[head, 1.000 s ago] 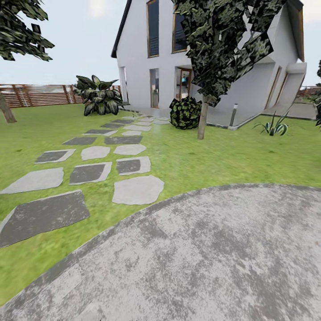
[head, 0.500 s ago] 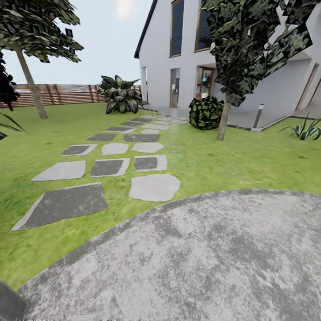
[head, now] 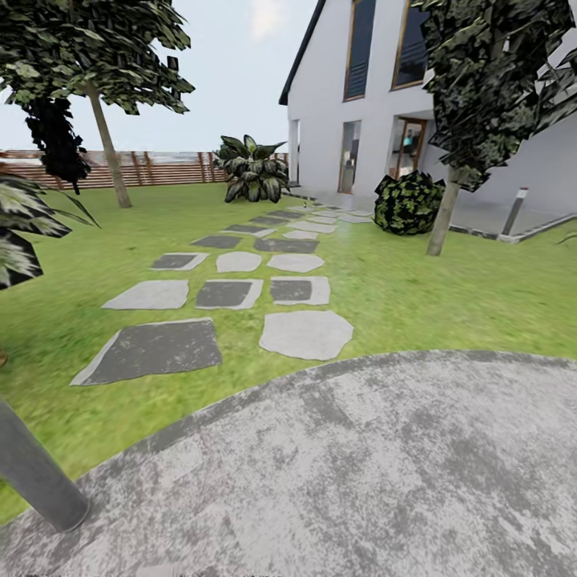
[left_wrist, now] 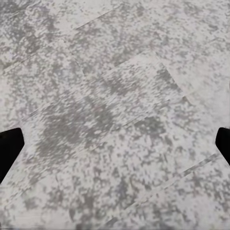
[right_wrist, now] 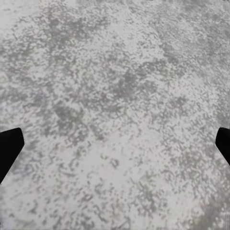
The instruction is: In the garden, pick up the pesticide atomizer on the floor and spray pesticide onto both trees until each tree trunk is fully covered.
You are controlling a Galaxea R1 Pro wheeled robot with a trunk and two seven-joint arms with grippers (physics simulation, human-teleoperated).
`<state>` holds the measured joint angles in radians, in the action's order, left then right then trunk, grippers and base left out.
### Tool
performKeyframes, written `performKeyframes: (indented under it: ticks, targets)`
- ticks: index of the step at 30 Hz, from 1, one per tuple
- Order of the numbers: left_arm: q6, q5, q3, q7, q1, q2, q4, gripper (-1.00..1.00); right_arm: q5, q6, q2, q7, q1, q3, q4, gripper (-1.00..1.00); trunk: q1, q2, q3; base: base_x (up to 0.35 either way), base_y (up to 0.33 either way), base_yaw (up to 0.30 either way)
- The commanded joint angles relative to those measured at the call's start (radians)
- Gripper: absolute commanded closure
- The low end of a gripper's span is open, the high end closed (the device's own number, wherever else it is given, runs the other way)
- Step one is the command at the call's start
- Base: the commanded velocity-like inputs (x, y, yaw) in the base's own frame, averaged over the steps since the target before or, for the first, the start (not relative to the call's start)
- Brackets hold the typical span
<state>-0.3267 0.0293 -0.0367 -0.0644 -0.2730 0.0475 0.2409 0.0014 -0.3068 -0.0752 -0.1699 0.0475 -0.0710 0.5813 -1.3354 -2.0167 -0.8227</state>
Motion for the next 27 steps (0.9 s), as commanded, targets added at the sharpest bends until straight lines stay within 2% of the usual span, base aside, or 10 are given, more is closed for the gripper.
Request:
performKeyframes:
  ticks: [1, 27]
  targets:
    - [0.000, 0.000, 0.000, 0.000, 0.000, 0.000, 0.000, -1.00, 0.000, 0.000, 0.000, 0.000, 0.000, 0.000, 0.000, -1.00, -0.004, -0.007, -0.003, 0.000, 0.000, 0.134]
    - [0.000, -0.002, 0.003, 0.000, 0.000, -0.003, 0.000, -1.00, -0.001, 0.000, 0.000, 0.001, 0.000, -0.001, 0.008, -1.00, -0.104, -0.189, -0.088, 0.000, 0.000, 0.010]
